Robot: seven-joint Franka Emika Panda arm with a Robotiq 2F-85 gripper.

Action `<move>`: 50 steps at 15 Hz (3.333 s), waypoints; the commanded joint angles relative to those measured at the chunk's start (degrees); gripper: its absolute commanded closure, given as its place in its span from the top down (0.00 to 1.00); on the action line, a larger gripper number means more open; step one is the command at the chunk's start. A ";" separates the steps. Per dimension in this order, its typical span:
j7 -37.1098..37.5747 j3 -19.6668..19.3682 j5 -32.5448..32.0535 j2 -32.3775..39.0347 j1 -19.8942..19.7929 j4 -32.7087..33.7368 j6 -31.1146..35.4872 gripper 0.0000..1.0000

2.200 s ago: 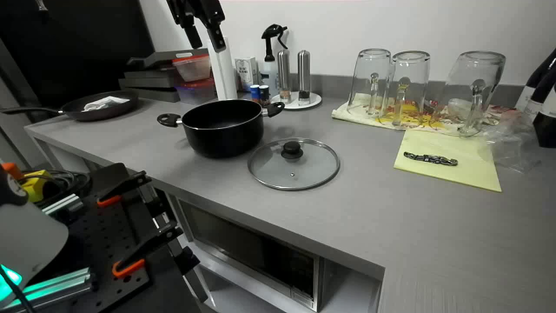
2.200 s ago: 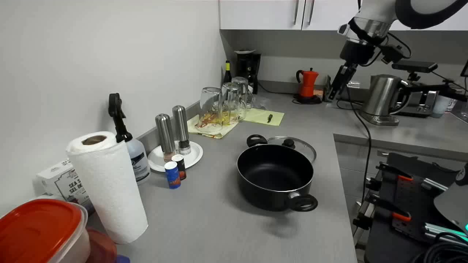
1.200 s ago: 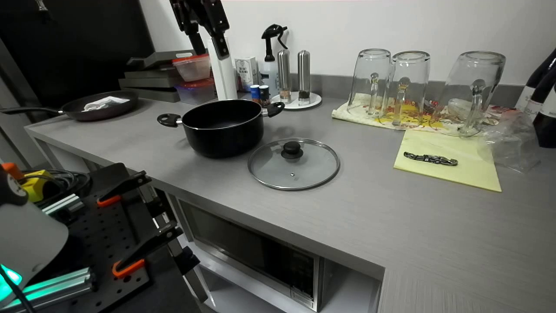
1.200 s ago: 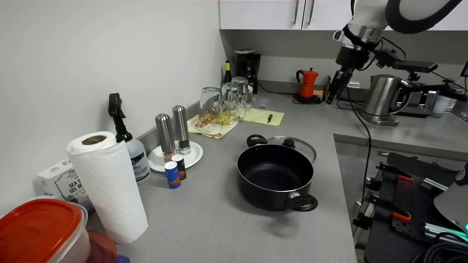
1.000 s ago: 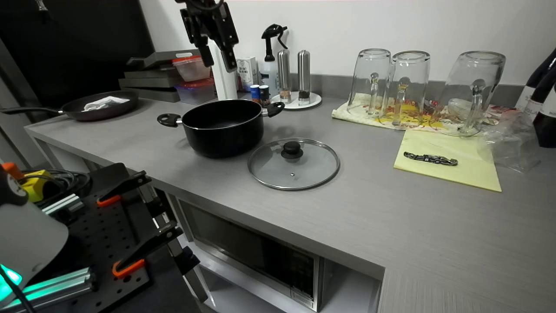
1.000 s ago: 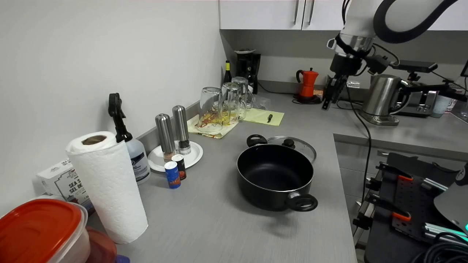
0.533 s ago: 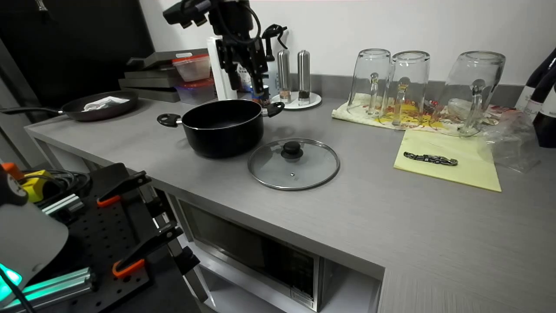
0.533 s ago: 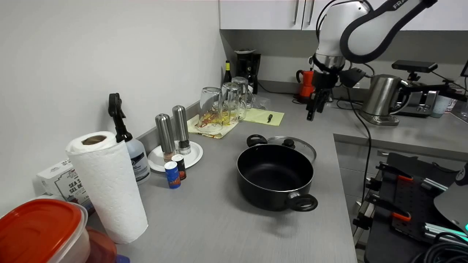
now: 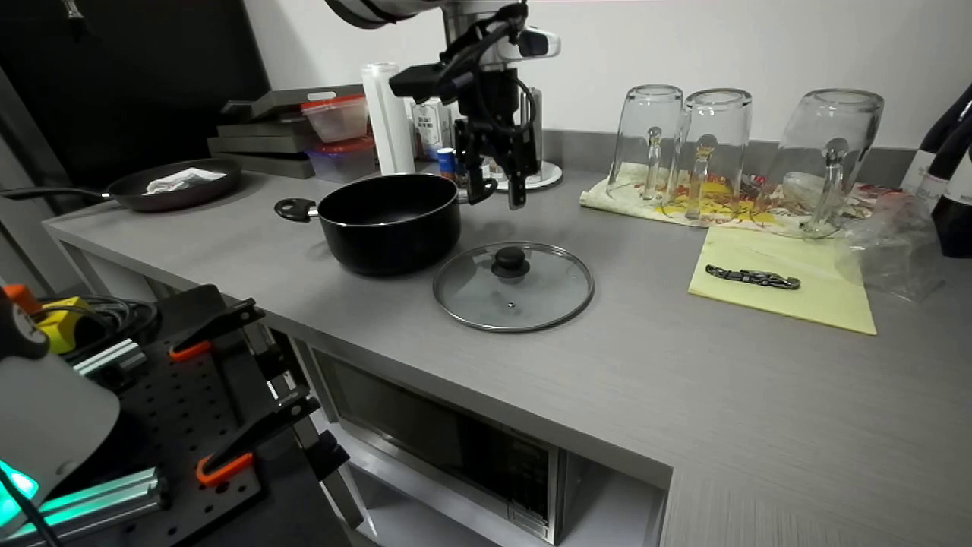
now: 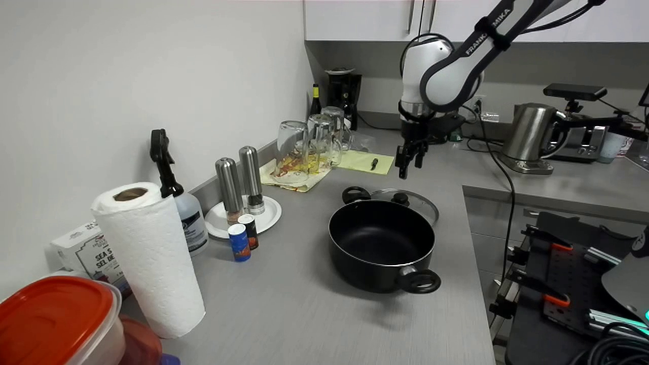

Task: Put the lid on the pot

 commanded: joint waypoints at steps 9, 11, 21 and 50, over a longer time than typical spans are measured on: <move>-1.03 -1.63 4.75 12.96 0.18 13.10 -4.01 1.00; -0.20 -1.90 5.05 13.18 0.45 12.91 -4.03 1.00; -0.21 -1.85 7.32 16.99 0.41 13.49 -5.02 1.00; 0.80 -8.75 0.09 0.22 0.44 8.25 -8.96 0.26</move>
